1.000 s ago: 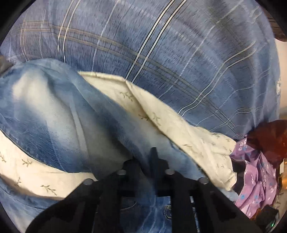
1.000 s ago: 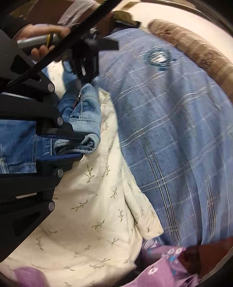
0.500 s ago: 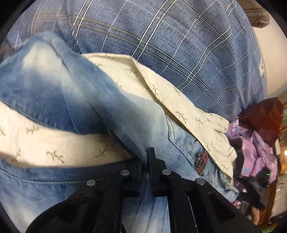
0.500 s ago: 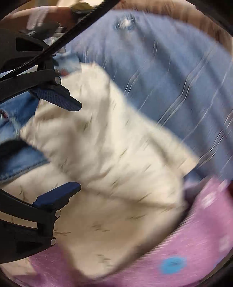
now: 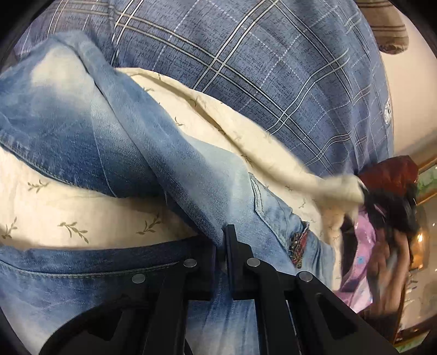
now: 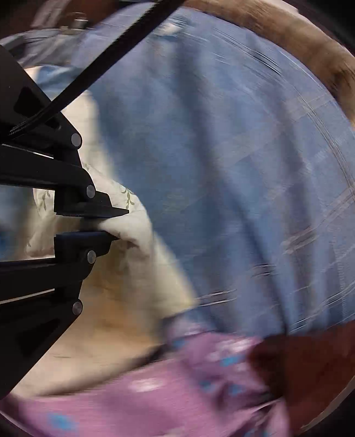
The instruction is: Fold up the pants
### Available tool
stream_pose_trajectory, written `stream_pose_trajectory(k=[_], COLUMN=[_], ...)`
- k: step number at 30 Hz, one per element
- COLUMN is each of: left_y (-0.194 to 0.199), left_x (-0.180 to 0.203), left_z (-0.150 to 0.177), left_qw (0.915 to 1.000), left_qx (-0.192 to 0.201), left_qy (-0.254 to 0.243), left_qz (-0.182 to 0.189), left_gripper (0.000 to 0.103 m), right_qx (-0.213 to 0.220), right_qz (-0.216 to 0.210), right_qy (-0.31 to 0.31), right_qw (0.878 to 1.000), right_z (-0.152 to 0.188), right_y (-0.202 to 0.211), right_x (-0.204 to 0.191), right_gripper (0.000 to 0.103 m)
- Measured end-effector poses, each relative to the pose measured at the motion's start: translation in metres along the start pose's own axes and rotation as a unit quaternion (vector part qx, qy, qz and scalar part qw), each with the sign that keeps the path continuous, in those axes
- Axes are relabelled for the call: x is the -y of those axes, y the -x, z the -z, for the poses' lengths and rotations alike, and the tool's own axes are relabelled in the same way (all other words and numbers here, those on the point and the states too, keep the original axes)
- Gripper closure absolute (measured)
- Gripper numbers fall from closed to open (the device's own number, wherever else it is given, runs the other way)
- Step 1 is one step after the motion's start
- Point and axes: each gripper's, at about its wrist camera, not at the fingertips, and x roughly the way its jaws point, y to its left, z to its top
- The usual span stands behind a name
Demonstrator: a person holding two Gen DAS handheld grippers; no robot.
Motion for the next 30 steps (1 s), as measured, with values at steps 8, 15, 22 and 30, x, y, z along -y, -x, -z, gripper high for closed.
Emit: stream_pose_trajectory(k=[8, 15, 22, 30], left_y=[-0.009, -0.007, -0.014, -0.039], left_x=[0.021, 0.019, 0.021, 0.033], left_z=[-0.005, -0.015, -0.049, -0.095], left_qw=[0.9999, 0.9998, 0.9997, 0.9965], left_qx=[0.001, 0.007, 0.021, -0.002], left_qy=[0.007, 0.006, -0.014, -0.013], left_qz=[0.009, 0.020, 0.007, -0.082], left_gripper=[0.099, 0.099, 0.088, 0.053], right_qx=[-0.055, -0.132, -0.182, -0.117], right_qz=[-0.007, -0.088, -0.127, -0.173], right_qy=[0.008, 0.005, -0.052, -0.019], right_qw=[0.998, 0.987, 0.974, 0.978], right_z=[-0.006, 0.130, 0.192, 0.167], right_y=[-0.035, 0.034, 0.010, 0.051], right_x=[-0.006, -0.024, -0.007, 0.001], right_gripper=[0.039, 0.017, 0.083, 0.099])
